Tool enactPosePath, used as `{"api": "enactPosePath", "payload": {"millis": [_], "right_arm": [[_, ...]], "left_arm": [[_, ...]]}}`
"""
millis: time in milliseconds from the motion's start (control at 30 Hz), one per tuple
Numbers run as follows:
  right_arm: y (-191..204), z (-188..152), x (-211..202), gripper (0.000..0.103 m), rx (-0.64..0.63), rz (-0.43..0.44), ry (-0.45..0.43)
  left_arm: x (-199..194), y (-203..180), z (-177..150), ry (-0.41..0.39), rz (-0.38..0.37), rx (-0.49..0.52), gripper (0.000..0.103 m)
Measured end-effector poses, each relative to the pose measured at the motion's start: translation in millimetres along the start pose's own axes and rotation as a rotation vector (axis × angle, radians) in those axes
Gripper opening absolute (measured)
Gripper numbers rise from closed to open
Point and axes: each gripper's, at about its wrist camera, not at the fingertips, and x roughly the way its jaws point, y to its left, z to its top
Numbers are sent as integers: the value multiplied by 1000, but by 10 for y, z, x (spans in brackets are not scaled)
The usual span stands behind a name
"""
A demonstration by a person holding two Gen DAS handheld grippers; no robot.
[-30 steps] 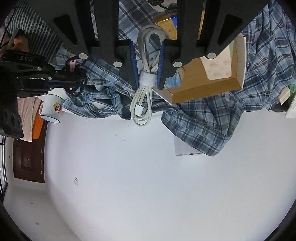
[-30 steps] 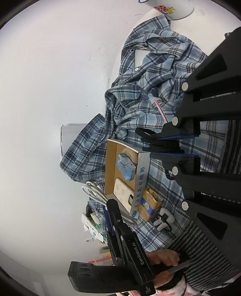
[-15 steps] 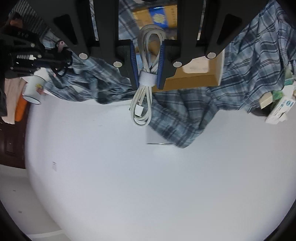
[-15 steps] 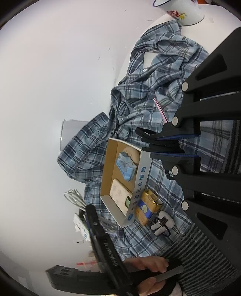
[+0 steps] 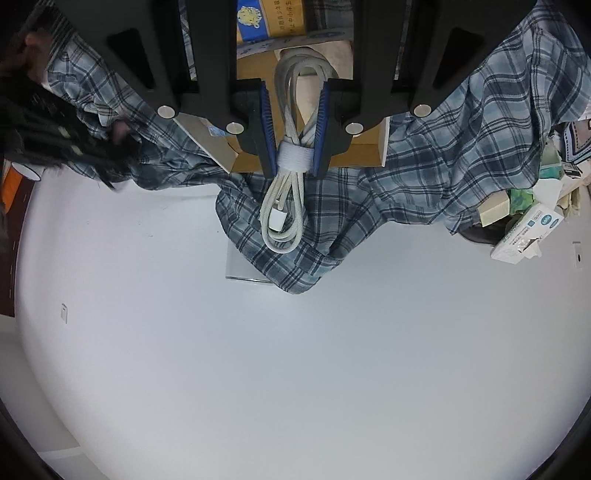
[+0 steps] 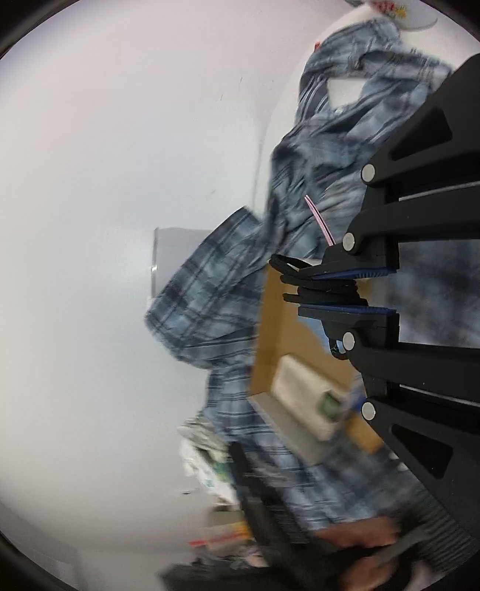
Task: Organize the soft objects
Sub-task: 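Carry both cables over the box and open both tools to drop them in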
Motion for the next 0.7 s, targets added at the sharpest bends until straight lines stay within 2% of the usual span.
{"api": "enactPosePath", "payload": {"millis": [167, 267, 333, 467, 700], "right_arm": [[216, 236, 266, 11, 21, 6, -86], [285, 237, 401, 11, 23, 27, -103], [299, 146, 416, 11, 16, 15, -147], [230, 24, 525, 11, 20, 16, -94], [176, 30, 545, 11, 36, 6, -96]], "left_arm": [[15, 54, -7, 17, 7, -22, 21], [30, 67, -11, 27, 7, -28, 21], [62, 73, -26, 43, 7, -29, 21], [80, 68, -39, 52, 8, -28, 21], [146, 131, -58, 78, 24, -49, 21]]}}
